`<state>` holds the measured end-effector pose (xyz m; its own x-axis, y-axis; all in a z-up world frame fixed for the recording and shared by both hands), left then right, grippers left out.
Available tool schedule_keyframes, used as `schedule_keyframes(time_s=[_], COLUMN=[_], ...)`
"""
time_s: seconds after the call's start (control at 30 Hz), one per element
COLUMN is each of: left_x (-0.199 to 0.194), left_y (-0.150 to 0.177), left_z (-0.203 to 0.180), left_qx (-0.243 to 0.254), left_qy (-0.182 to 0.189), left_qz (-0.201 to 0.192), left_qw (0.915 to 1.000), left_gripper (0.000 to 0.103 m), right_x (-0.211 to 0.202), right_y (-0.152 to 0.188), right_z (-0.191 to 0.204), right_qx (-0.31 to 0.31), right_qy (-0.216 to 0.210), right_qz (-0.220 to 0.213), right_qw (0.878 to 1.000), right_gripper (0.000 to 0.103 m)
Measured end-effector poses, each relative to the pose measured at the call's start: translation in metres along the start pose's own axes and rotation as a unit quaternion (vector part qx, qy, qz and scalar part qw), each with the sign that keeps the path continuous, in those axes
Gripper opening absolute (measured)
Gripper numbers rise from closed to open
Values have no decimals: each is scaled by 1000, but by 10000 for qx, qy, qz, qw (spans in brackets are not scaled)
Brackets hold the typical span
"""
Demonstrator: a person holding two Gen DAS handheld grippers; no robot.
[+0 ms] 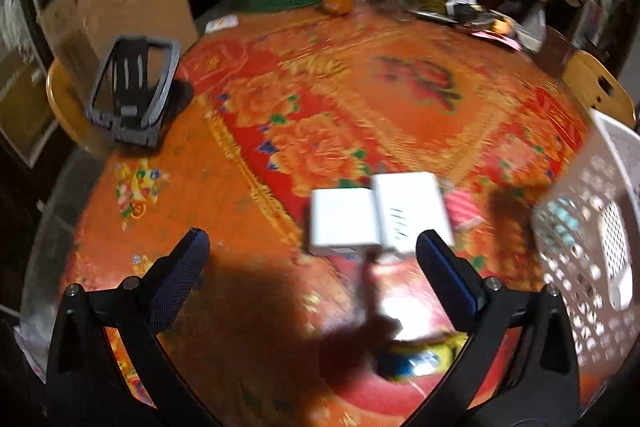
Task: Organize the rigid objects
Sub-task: 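Move the left tool back toward the remaining white chargers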
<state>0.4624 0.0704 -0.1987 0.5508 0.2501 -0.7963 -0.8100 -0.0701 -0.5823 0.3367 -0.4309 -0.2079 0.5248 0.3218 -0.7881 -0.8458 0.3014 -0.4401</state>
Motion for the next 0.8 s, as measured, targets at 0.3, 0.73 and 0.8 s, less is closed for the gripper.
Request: schedule_keyframes(time_s=[0.3,0.73,0.8], left_x=[55,44,29], left_y=[0,0,-4], left_z=[-11,-33,-28], left_qx=[-35,280,259], left_qy=[138,-146,-301], left_qz=[348,110,-124], left_qw=[9993,9994,9991], left_gripper=[101,40,40], right_x=[0,-1,-2], right_y=[1,3,3], right_z=[0,-1,-1], right_qx=[-27,-91,-112], right_qy=[54,138,168], right_qz=[12,46,44], right_qw=[10000,9999,9998], right_gripper=[25,25,25])
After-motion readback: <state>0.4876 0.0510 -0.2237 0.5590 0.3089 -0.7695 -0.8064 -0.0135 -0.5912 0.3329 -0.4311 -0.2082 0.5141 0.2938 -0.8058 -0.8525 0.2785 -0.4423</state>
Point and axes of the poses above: each gripper's, at about its wrist camera, not at the fingertips, and x roughly the way its jaws point, z to its left, y to its underside, the point moved 9 cm from there along x, roughly the way its jaws point, and after that the axes turned 12 degrees about -y, right-handed, at the moved point
